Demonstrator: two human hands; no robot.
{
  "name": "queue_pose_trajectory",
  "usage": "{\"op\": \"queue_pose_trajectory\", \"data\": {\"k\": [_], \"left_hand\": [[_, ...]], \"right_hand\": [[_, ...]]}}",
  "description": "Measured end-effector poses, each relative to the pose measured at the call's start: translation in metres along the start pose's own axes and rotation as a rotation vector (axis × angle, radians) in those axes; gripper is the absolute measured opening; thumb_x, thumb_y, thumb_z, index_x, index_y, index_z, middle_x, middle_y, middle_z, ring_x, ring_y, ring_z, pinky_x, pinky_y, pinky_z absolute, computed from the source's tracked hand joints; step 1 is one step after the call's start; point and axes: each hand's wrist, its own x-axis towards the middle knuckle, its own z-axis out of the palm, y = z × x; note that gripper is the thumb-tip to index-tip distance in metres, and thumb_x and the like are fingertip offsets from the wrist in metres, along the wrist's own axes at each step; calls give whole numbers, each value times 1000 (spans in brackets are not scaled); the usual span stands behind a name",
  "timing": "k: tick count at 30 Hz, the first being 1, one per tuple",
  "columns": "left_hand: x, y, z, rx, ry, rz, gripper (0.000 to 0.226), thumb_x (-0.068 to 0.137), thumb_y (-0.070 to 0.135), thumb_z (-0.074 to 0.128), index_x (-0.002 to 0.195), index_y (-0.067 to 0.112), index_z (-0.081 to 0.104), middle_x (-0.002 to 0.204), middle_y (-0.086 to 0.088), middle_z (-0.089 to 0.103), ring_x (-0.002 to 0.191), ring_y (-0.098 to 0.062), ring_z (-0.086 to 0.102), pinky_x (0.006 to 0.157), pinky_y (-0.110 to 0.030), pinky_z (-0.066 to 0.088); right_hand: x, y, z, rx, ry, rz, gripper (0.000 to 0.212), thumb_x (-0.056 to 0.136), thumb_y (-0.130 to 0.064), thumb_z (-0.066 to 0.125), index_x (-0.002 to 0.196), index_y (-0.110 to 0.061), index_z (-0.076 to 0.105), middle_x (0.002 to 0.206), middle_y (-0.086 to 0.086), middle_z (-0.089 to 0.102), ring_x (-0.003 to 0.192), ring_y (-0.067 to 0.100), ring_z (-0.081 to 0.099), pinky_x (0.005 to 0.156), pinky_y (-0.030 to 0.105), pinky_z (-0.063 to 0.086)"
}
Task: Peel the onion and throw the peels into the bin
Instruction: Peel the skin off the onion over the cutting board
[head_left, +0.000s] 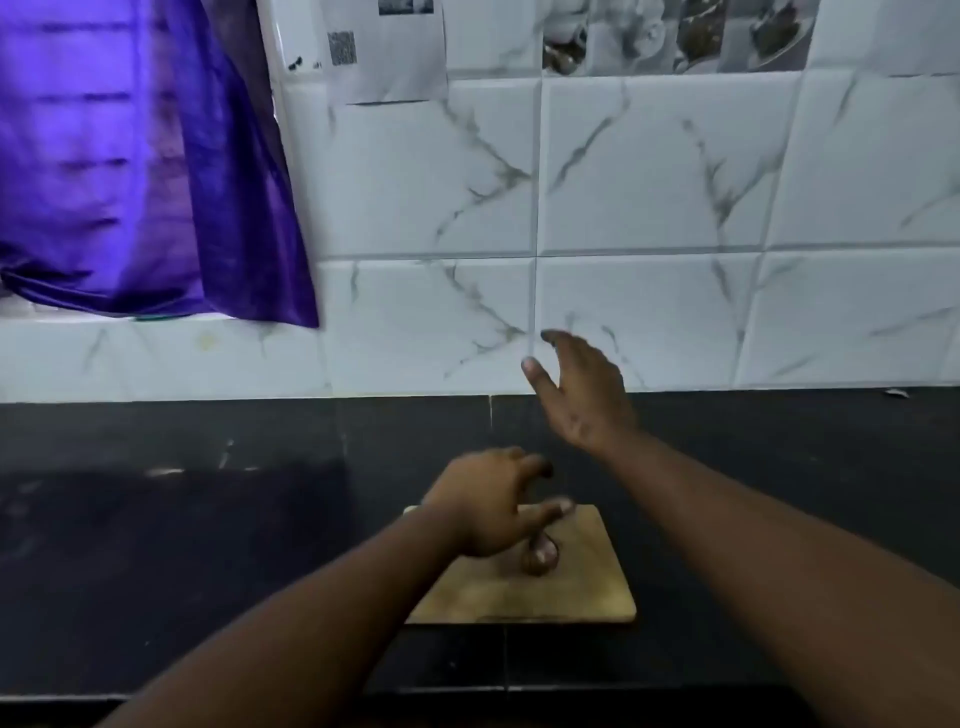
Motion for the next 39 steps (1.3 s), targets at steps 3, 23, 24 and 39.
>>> {"op": "queue_pose_trajectory", "data": {"k": [3, 23, 24, 39], "left_hand": [[-19, 15, 24, -11, -213, -27, 63, 87, 69, 61, 135, 29, 55, 130, -1, 63, 118, -24, 62, 92, -43, 56], [-24, -7, 67, -1102, 549, -311, 26, 91, 10, 78, 117, 10, 78, 109, -7, 82, 103, -21, 79, 94, -44, 64], [-24, -6, 69, -1099, 572, -300, 24, 93, 9, 77, 117, 9, 79, 109, -8, 81, 104, -21, 78, 93, -43, 64], [-24, -7, 79, -866, 714, -385, 17, 96, 5, 71, 103, 18, 80, 96, 4, 78, 88, -13, 75, 81, -39, 66]], "right_hand": [[-42, 6, 11, 70, -3, 50, 49, 103, -50, 43, 139, -17, 52, 137, 7, 64, 126, 28, 59, 107, 51, 47], [-105, 40, 69, 1188, -89, 278, 29, 93, -2, 71, 122, -3, 70, 114, 18, 76, 96, 18, 77, 79, 26, 64], [-105, 40, 71, 1192, -74, 271, 30, 93, -2, 71, 123, -3, 70, 113, 18, 77, 96, 18, 78, 80, 26, 64], [-109, 41, 68, 1153, -75, 186, 40, 78, -3, 86, 115, -10, 73, 109, 8, 80, 102, 19, 76, 83, 24, 61]]}}
